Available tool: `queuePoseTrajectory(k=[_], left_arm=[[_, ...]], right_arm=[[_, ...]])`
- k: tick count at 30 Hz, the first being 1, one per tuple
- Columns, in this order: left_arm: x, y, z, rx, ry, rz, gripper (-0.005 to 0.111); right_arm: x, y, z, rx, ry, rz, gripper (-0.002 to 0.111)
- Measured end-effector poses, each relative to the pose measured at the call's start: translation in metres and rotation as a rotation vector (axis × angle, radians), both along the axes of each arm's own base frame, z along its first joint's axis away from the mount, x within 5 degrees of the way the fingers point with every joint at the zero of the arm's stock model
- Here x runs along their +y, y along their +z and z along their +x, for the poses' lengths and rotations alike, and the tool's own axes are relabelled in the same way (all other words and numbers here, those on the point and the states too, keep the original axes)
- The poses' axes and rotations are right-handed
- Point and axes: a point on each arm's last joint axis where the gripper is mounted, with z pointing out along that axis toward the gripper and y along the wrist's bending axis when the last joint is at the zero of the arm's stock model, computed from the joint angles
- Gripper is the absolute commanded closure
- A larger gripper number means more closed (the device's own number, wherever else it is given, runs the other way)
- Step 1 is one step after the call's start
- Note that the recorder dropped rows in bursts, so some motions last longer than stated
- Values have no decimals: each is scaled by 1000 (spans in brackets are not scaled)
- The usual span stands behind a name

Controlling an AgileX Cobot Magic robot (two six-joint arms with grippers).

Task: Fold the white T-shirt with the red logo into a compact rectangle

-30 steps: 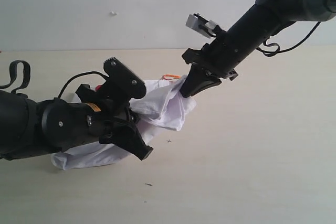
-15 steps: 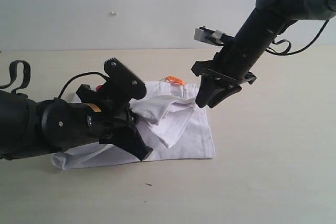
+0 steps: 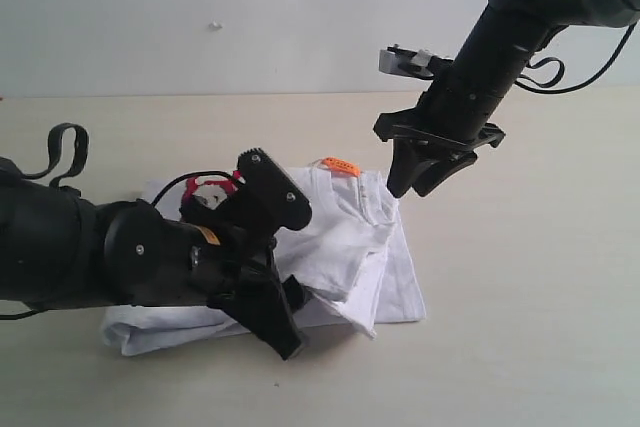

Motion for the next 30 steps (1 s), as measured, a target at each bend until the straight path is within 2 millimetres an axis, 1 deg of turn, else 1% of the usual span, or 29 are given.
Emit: queuePoseTrajectory(k=[2,4,6,9,10,11,13,14,15,16,18,21,22,24,27,30], left_arm=[[-3,4,-11,39,-96,31,44],[-8,14,-25,60,-199,53,44],[-10,21,-30,51,-225,48,44],[-10,40,-34,7,-243,11,45],[-9,45,-34,-11,-239,-2,50],[-10,48,-33,-34,-232,-13,58],[-12,52,-25,-109,-181,-53,79],[-13,51,-20,-148,-143,-73,88],[-14,47,-17,-166,-114,-82,101],[-15,41,-13,-182,-93,-83,106],[-17,26,-9,-178,-74,-63,107],[-20,-2,-11,-119,-85,-2,107],[-20,-11,-12,-90,-91,20,107],[-19,-24,-15,-39,-103,56,107],[-20,-29,-20,14,-146,87,107],[-25,-21,-24,37,-184,87,107]], right_arm=[[0,0,0,2,1,0,67],[0,0,0,2,1,0,67],[0,0,0,2,-1,0,67],[0,0,0,3,-2,2,68],[0,0,0,3,-2,2,68],[0,0,0,3,-2,2,68],[0,0,0,3,-2,2,70],[0,0,0,3,-3,4,72],[0,0,0,3,-3,4,76],[0,0,0,3,-3,4,80],[0,0,0,3,-3,4,90],[0,2,0,-3,-2,7,106],[0,4,-1,-9,4,7,108],[0,10,-1,-26,12,9,108],[0,17,-3,-45,16,12,108],[0,25,-4,-64,18,14,108]])
